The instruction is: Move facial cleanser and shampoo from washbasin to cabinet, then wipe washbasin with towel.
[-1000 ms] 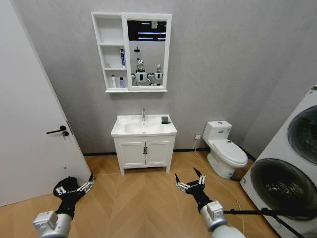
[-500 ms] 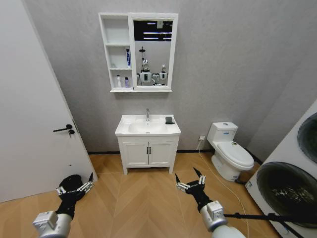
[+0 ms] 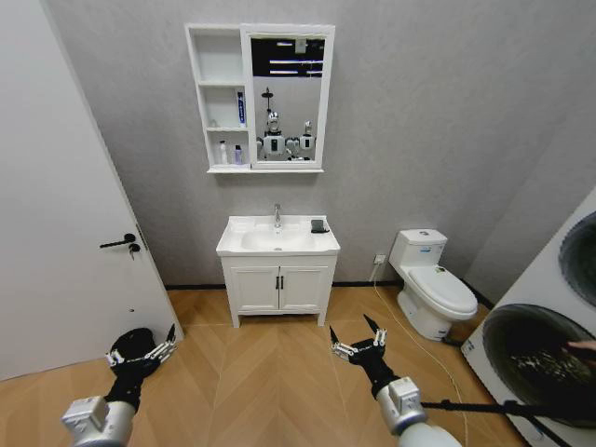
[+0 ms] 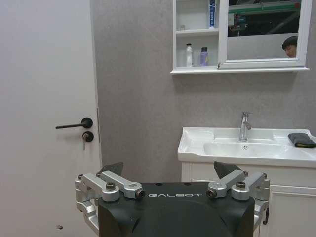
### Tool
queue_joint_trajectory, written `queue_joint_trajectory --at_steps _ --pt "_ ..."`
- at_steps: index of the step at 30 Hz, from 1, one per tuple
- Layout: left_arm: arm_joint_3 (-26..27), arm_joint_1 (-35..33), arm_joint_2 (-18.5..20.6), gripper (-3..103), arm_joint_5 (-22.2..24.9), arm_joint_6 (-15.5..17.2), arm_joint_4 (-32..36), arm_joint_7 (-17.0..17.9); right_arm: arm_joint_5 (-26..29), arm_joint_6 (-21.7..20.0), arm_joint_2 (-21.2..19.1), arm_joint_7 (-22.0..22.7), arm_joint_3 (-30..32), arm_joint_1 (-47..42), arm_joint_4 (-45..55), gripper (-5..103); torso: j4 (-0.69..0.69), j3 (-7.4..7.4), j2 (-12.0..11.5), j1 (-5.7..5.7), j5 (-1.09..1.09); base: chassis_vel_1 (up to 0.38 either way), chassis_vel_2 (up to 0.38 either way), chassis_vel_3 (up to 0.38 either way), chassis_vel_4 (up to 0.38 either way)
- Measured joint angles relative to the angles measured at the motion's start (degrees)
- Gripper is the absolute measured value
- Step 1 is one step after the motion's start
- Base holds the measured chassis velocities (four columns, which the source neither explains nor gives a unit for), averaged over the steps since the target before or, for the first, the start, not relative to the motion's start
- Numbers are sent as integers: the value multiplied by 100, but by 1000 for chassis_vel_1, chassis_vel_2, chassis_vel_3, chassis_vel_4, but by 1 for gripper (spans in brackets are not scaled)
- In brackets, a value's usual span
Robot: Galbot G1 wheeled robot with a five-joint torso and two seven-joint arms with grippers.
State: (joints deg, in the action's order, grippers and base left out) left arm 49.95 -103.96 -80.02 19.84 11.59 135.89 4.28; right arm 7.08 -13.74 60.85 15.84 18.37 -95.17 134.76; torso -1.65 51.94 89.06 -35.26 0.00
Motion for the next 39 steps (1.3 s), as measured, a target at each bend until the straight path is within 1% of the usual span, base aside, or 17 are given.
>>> queue_joint_trajectory --at_steps 39 --pt "0 0 0 100 0 0 0 0 0 0 0 0 0 0 0 100 0 0 0 0 0 0 0 0 0"
